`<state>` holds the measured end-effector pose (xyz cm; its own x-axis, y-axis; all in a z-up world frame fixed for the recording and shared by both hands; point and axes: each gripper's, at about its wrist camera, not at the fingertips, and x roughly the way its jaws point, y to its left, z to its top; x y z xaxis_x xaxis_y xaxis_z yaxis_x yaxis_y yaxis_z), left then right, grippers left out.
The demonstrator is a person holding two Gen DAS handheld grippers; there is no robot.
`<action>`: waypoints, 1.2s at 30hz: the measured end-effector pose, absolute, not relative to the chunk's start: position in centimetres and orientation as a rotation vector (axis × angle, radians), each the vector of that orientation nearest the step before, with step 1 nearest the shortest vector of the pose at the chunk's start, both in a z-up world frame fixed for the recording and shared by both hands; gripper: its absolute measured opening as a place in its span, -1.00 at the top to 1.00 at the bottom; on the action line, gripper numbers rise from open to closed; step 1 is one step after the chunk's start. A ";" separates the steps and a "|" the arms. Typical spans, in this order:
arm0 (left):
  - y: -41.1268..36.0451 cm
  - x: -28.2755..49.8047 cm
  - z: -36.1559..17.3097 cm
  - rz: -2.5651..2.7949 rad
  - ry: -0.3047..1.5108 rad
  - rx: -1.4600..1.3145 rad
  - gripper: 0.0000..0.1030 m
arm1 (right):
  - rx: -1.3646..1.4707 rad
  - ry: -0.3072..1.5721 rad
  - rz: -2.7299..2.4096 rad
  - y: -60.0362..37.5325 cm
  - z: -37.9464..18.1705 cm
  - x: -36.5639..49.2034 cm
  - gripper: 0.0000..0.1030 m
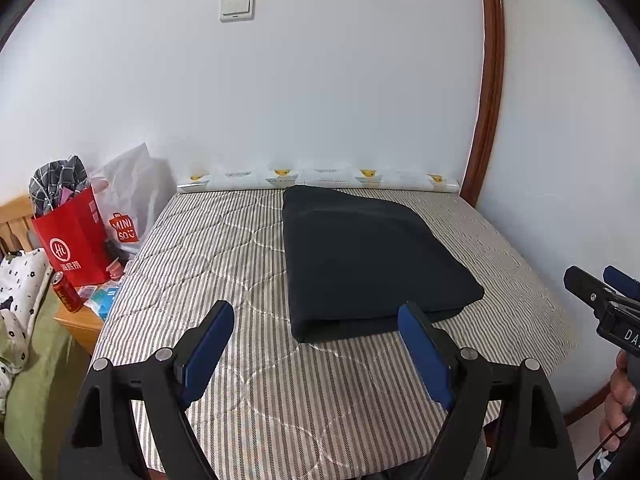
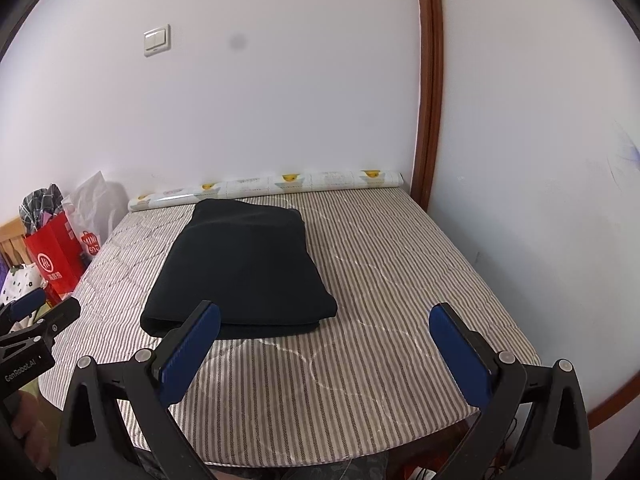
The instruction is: Fold small clothes
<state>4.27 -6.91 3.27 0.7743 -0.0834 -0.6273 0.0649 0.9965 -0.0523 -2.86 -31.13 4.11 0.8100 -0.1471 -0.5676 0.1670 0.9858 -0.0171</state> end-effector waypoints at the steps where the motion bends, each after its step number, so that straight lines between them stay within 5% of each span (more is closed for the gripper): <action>1: -6.9 4.3 3.2 -0.079 0.682 -0.029 -0.62 | 0.035 0.605 -0.168 -31.2 4.1 -2.8 -0.99; 36: -6.4 4.2 2.9 -0.080 0.692 -0.032 -0.62 | 0.056 0.632 -0.194 -31.3 3.4 -2.9 -0.99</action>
<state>4.18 -6.39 2.87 0.7671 -0.0841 -0.6360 0.0631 0.9965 -0.0556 -2.85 -31.34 3.43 0.7893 -0.1627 -0.5921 0.1966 0.9804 -0.0072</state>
